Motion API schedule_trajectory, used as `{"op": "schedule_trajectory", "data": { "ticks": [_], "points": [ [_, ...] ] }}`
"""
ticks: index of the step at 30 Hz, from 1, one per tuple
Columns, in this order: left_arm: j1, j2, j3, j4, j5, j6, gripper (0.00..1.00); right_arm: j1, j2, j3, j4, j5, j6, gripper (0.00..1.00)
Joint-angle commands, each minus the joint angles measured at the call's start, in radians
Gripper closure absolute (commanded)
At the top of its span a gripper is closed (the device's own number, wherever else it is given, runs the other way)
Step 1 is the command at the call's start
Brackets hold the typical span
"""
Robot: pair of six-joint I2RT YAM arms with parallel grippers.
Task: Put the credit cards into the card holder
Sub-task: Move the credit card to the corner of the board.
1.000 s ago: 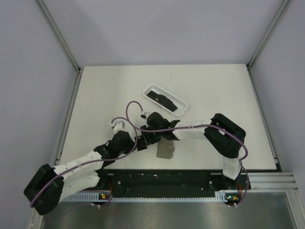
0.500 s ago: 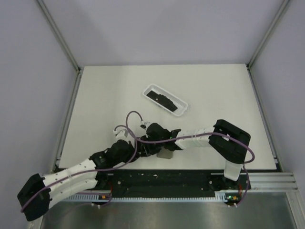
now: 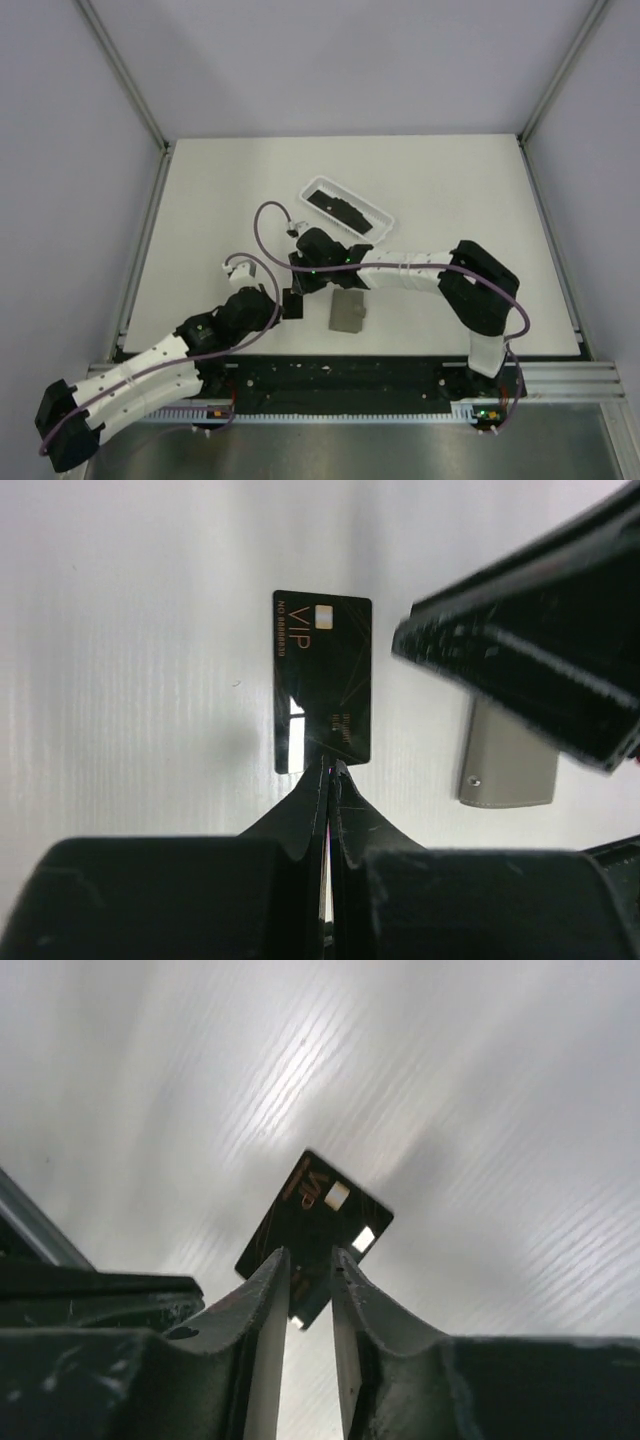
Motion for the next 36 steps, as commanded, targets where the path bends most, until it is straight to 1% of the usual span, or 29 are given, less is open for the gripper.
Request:
{"op": "schedule_trajectory", "data": {
  "ticks": [1, 3, 5, 8, 11, 15, 20, 25, 30, 33, 36],
  "points": [
    [0.004, 0.055, 0.029, -0.007, -0.068, -0.006, 1.0, -0.036, 0.108, 0.14, -0.054, 0.026, -0.078, 0.8],
    [0.01, 0.065, 0.025, 0.006, -0.071, -0.012, 1.0, -0.048, 0.166, 0.21, -0.087, 0.002, -0.099, 0.89],
    [0.014, 0.074, 0.022, 0.005, -0.074, -0.013, 1.0, -0.047, 0.209, 0.252, -0.111, -0.003, -0.11, 0.95],
    [0.028, 0.071, 0.017, 0.003, -0.082, -0.016, 1.0, -0.047, 0.253, 0.29, -0.129, -0.02, -0.119, 1.0],
    [0.043, 0.071, 0.011, 0.011, -0.084, -0.012, 1.0, -0.048, 0.263, 0.29, -0.132, -0.035, -0.113, 1.0],
    [0.068, 0.098, 0.003, 0.045, -0.073, 0.005, 1.0, -0.045, 0.254, 0.249, -0.131, -0.057, -0.102, 1.0],
    [0.097, 0.172, -0.014, 0.123, -0.051, 0.022, 1.0, -0.033, 0.227, 0.171, -0.092, -0.081, -0.098, 1.0],
    [0.1, 0.262, -0.02, 0.189, -0.019, 0.028, 1.0, -0.028, 0.208, 0.12, -0.065, -0.104, -0.084, 1.0],
    [0.1, 0.301, -0.027, 0.197, 0.021, 0.027, 1.0, -0.024, 0.179, 0.085, -0.045, -0.12, -0.069, 1.0],
    [0.1, 0.313, -0.026, 0.181, 0.067, 0.033, 1.0, -0.018, 0.167, 0.065, -0.037, -0.13, -0.062, 1.0],
    [0.099, 0.312, -0.055, 0.192, 0.111, 0.022, 1.0, -0.01, 0.15, 0.042, -0.028, -0.13, -0.059, 1.0]
  ]
}}
